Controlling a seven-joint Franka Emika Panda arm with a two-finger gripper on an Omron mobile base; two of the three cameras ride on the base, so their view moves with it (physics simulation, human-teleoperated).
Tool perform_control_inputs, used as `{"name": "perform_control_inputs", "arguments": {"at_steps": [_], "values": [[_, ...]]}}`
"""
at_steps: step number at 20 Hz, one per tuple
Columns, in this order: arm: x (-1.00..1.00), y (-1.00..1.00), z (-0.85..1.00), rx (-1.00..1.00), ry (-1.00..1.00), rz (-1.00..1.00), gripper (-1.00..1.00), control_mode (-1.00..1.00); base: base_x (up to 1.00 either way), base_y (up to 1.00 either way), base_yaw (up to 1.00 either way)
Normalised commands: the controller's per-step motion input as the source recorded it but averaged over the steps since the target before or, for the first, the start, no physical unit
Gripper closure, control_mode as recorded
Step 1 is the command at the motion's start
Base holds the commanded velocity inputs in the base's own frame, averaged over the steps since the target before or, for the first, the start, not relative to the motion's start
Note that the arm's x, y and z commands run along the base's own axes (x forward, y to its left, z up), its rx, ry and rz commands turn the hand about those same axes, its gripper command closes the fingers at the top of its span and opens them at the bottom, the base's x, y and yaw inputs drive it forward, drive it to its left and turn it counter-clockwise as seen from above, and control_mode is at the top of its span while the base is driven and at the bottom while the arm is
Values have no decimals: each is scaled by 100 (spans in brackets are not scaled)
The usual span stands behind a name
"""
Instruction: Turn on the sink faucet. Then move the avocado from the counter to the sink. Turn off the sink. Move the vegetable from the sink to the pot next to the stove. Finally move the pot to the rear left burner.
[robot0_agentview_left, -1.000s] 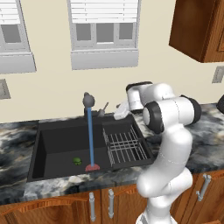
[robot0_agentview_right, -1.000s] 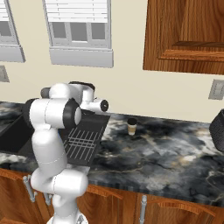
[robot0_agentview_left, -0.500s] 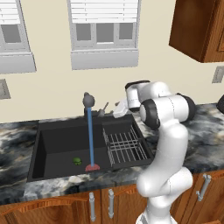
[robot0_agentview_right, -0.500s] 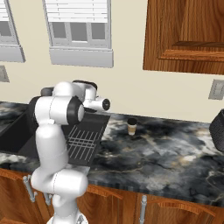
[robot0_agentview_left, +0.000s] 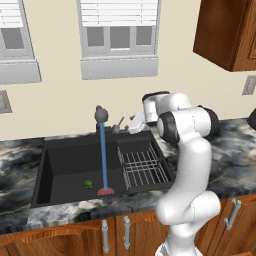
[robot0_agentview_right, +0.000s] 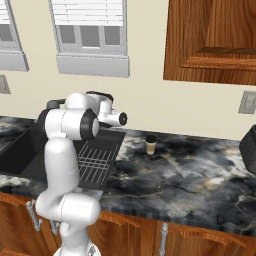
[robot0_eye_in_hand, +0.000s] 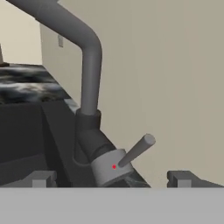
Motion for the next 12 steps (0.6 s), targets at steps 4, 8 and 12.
{"name": "perform_control_inputs", "arguments": {"at_steps": [4,8,12], "values": [[18,4,-7,0,-2,3,-100,-100,0,0,0],[18,4,-8,0,-2,3,-100,-100,0,0,0],[18,6,-9,0,-2,3,-100,-100,0,0,0]]}}
